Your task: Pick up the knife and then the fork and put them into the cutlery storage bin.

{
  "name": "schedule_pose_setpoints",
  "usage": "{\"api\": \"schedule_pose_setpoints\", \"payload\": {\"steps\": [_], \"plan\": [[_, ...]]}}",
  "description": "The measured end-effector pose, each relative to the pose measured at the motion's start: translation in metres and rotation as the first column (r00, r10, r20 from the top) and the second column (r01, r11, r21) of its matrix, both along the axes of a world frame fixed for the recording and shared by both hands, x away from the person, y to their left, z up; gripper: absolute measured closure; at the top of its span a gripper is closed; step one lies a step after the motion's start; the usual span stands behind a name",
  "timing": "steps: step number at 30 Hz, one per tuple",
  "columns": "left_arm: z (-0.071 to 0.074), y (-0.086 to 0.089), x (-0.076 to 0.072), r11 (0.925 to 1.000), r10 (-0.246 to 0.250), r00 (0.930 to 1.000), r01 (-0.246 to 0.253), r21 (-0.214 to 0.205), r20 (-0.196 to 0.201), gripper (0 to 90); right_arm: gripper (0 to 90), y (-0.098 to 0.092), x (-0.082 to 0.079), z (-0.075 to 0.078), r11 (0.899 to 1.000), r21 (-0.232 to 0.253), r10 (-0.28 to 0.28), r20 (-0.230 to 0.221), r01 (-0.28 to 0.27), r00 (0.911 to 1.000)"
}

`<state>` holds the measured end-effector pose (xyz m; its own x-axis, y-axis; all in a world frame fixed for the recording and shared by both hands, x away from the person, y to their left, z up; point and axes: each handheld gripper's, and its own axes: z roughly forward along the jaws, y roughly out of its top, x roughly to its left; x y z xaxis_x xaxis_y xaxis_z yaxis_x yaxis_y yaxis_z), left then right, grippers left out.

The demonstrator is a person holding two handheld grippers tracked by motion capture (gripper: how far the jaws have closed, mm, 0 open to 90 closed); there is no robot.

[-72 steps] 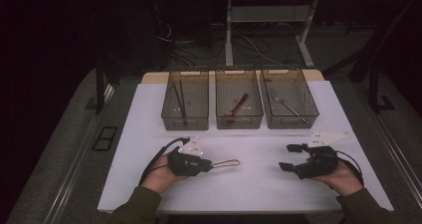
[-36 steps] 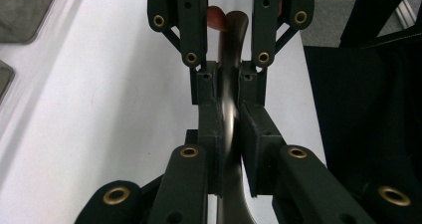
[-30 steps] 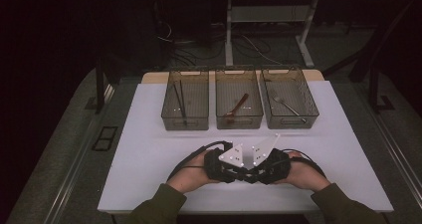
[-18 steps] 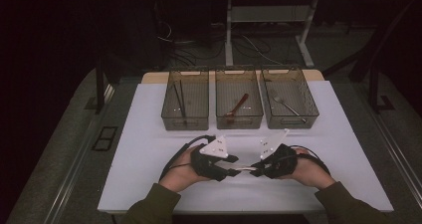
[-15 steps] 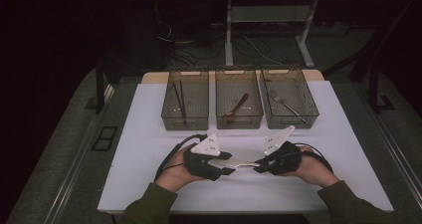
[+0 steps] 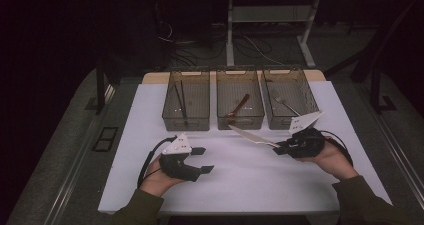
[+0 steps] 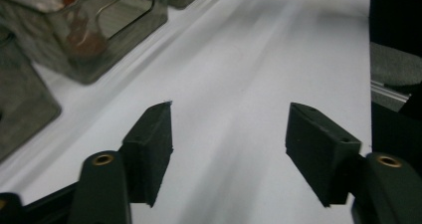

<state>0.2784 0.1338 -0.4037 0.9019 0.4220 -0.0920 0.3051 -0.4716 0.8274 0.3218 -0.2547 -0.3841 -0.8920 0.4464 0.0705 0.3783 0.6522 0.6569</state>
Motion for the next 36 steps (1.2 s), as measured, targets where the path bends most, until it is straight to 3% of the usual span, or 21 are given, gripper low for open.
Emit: {"api": "schedule_pose_setpoints", "payload": {"steps": [2, 4, 9, 16, 25, 28, 36], "plan": [[-0.005, 0.002, -0.002, 0.9996, 0.025, 0.9996, -0.025, -0.014, -0.010, 31.9, 78.8, -0.006, 0.004, 0.003, 0.999, 0.009, -0.037, 0.005, 0.037, 0.9993], [-0.008, 0.006, -0.004, 0.9994, 0.035, 0.9993, -0.035, -0.001, -0.013, 28.9, 78.8, -0.012, 0.008, 0.006, 0.997, 0.015, -0.070, 0.010, 0.070, 0.9975], [-0.015, 0.014, -0.009, 0.9973, 0.073, 0.9973, -0.073, 0.001, -0.004, 20.9, 78.8, -0.028, 0.020, 0.015, 0.987, 0.034, -0.157, 0.023, 0.156, 0.9873], [-0.022, 0.020, -0.007, 0.9940, 0.109, 0.9940, -0.109, 0.001, -0.008, 11.3, 78.8, -0.047, 0.043, 0.031, 0.960, 0.045, -0.279, 0.037, 0.278, 0.9595], [-0.024, 0.016, -0.006, 0.9927, 0.121, 0.9926, -0.121, 0.007, -0.012, 0.0, 78.8, -0.067, 0.082, 0.041, 0.909, 0.008, -0.418, 0.026, 0.418, 0.9083], [-0.024, 0.016, -0.006, 0.9926, 0.121, 0.9926, -0.121, 0.009, -0.009, 0.0, 78.8, -0.072, 0.098, 0.039, 0.884, -0.001, -0.467, 0.009, 0.467, 0.8843], [-0.025, 0.015, -0.007, 0.9935, 0.114, 0.9935, -0.114, 0.011, -0.011, 0.0, 78.8, -0.072, 0.131, 0.025, 0.840, -0.023, -0.542, -0.032, 0.541, 0.8398]]}}
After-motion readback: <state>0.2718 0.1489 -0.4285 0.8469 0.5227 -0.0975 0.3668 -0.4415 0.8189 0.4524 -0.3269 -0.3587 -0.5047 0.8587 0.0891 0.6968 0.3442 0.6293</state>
